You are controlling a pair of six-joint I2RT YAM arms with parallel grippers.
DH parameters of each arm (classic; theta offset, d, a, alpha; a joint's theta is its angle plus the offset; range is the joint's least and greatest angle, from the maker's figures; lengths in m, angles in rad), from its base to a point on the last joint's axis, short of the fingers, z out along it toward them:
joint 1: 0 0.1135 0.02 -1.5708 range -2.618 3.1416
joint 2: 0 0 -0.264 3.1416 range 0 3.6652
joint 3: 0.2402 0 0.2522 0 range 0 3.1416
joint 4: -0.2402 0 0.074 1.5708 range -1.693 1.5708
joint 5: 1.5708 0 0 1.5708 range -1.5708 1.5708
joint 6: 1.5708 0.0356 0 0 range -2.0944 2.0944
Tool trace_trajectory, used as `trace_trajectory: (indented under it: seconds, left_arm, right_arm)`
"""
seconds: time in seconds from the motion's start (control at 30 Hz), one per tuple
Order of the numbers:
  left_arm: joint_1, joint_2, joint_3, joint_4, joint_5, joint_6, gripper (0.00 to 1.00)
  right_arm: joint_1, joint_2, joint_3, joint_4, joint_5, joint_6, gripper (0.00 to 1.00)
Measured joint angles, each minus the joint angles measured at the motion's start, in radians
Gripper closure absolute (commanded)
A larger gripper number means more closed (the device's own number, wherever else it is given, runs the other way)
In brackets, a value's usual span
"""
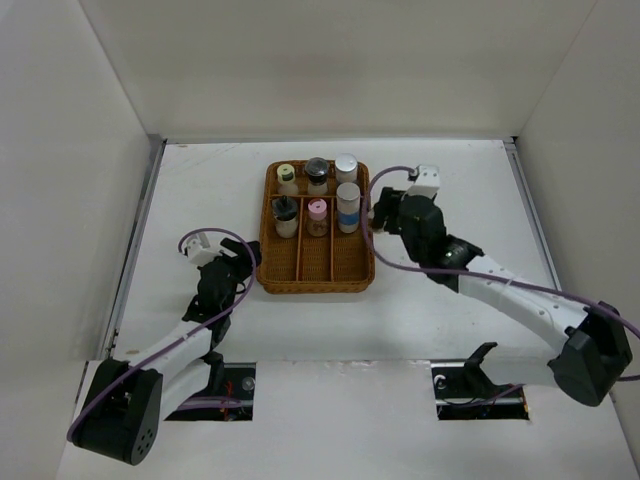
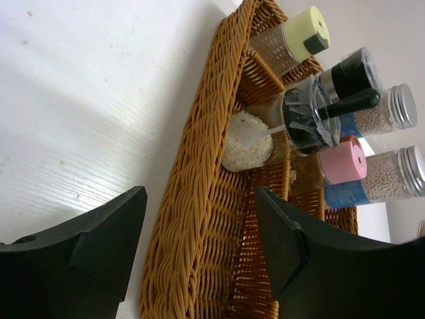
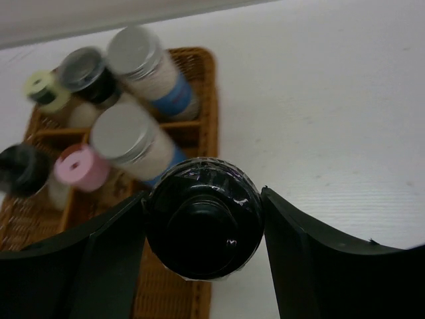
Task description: Organize the condiment bottles
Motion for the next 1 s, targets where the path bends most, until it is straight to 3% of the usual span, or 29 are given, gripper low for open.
trace_trajectory:
  seconds: [0.17, 0.33, 0.43, 0.73, 1.0]
  left_arm:
    - [0.004, -0.007, 0.000, 0.000, -0.007, 0.003, 0.35]
    - [0.003, -0.014, 0.000, -0.002, -0.016, 0.013, 0.35]
    - [0.003, -0.027, 0.000, -0.004, -0.024, 0.021, 0.35]
    - [0.002, -0.034, 0.023, -0.094, -0.043, 0.037, 0.32]
    - [0.005, -0.069, 0.091, -0.222, -0.046, 0.050, 0.30]
  right_arm:
    - [0.172, 0.045, -0.007, 0.023, -0.020, -0.008, 0.51]
    - [0.203, 0.178, -0.003, 0.045, -0.030, -0.032, 0.50]
    - [0.202, 0.231, -0.003, 0.055, -0.030, -0.039, 0.41]
    - [0.214, 0.274, -0.016, 0.126, -0.029, -0.055, 0.01]
    - [0.220, 0.053, -0.116, 0.171, -0.008, -0.051, 0.00]
